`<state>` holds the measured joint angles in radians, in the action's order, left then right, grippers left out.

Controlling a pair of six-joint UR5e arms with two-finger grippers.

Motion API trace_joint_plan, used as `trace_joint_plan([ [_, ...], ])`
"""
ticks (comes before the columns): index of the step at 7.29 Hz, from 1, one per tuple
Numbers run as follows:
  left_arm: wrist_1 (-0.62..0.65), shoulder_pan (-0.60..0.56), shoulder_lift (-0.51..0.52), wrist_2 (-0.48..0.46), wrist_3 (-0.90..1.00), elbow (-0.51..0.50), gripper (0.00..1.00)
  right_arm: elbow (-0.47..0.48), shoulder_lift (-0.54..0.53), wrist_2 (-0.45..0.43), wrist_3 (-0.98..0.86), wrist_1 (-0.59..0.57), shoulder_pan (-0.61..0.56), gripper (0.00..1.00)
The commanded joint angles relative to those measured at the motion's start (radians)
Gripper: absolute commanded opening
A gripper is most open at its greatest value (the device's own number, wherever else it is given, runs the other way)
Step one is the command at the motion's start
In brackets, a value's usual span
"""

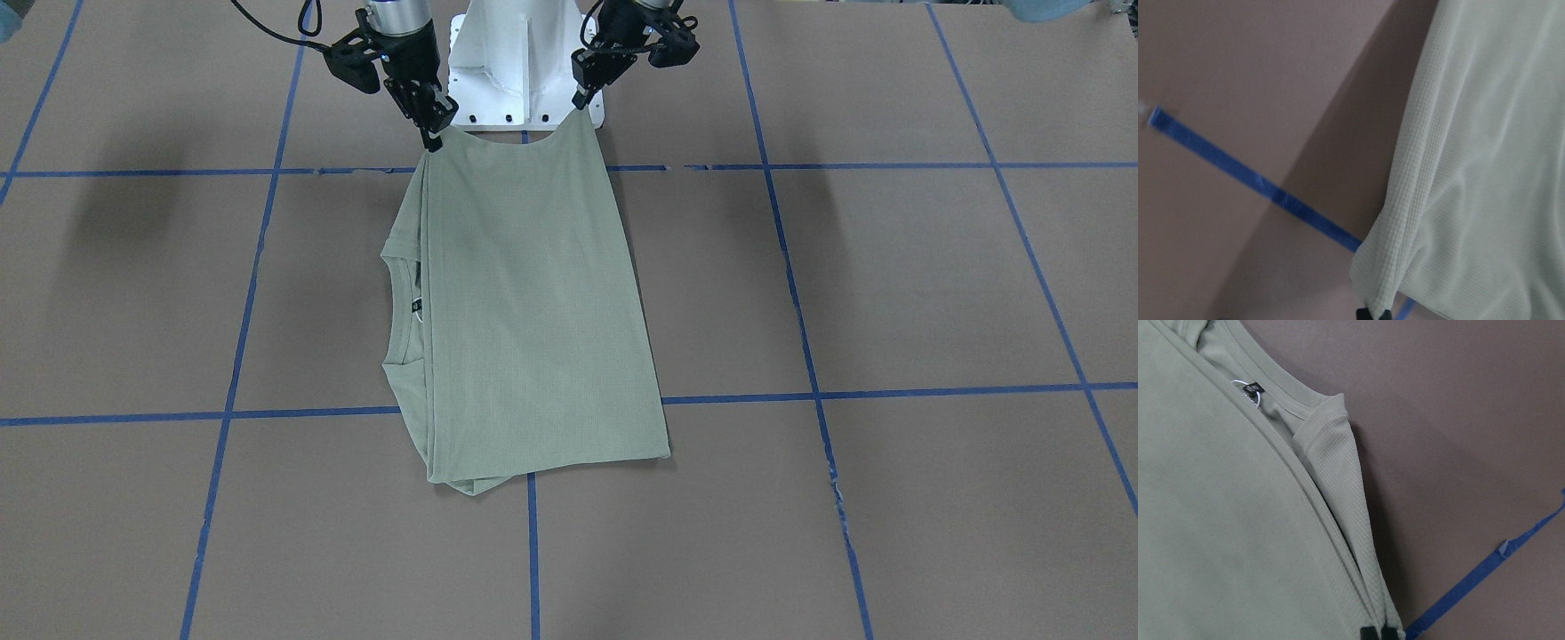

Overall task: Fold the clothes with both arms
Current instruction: 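Lift the near edge with both grippers and fold it away from the robot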

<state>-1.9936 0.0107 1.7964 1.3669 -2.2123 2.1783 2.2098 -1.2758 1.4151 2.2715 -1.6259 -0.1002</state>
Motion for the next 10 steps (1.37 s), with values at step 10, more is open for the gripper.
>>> trace_joint_plan([
  [10, 0.036, -0.5, 0.168, 0.178, 0.348, -0.205, 0.0, -0.354, 0.214, 0.122, -0.195, 0.195, -0.412, 0.0],
])
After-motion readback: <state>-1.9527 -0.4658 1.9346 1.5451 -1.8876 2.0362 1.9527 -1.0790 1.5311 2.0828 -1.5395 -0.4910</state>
